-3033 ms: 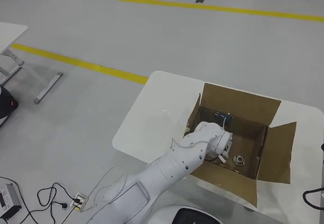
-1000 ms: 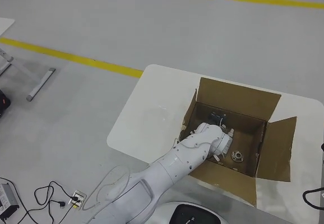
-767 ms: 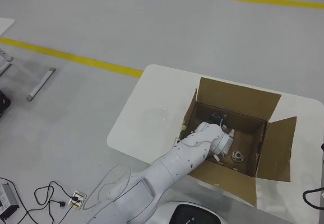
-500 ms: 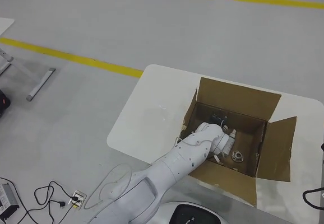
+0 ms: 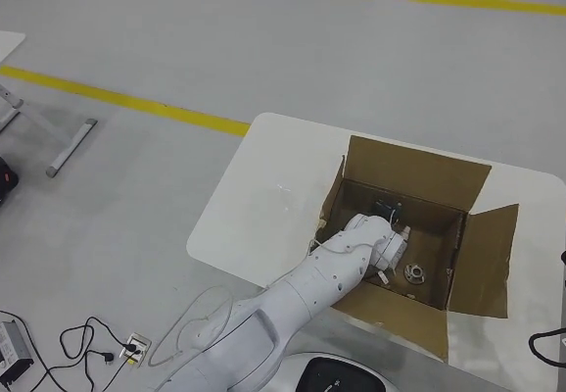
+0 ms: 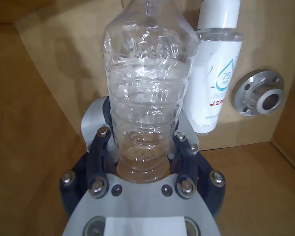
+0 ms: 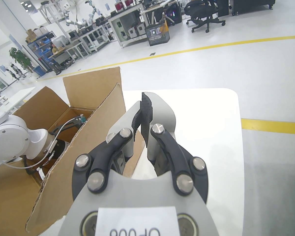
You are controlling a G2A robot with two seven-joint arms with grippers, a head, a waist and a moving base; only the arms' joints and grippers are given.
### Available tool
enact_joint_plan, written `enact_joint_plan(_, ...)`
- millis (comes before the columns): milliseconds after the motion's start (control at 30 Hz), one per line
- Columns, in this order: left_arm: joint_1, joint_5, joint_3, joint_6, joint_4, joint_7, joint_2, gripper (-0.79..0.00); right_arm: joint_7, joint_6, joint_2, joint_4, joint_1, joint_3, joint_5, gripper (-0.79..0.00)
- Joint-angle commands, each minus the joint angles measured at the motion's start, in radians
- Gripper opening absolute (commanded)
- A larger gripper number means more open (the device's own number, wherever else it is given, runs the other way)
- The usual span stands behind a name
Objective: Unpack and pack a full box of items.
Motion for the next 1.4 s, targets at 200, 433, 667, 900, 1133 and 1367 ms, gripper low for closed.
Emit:
enact_joint_plan(200, 0.018, 0.043, -0.051, 0.014, -0.176, -0.064, 0.022, -0.785, 0.007, -0.027, 0.000, -0.016, -0.002, 0.000, 0.005, 0.000)
enact_joint_plan(433, 0.070, 0.122, -0.099, 0.008, -0.418, -0.172, 0.049, -0.785, 0.108, -0.160, 0.004, -0.041, -0.014, 0.023, 0.190, 0.000)
enact_joint_plan(667, 0.117, 0.173, -0.118, -0.014, -0.610, -0.256, 0.061, -0.785, 0.330, -0.208, 0.015, -0.067, -0.020, 0.038, 0.389, 0.000)
enact_joint_plan(900, 0.132, 0.191, -0.143, -0.016, -0.733, -0.305, 0.064, -0.785, 0.419, -0.187, 0.017, -0.073, -0.017, -0.005, 0.430, 0.000)
enact_joint_plan(1133, 0.135, 0.179, -0.153, -0.014, -0.768, -0.308, 0.063, -0.785, 0.444, -0.157, 0.016, -0.066, -0.012, -0.056, 0.397, -0.003)
enact_joint_plan(1367, 0.135, 0.179, -0.153, -0.014, -0.768, -0.308, 0.063, -0.785, 0.436, -0.112, 0.014, -0.052, -0.002, -0.085, 0.351, -0.416)
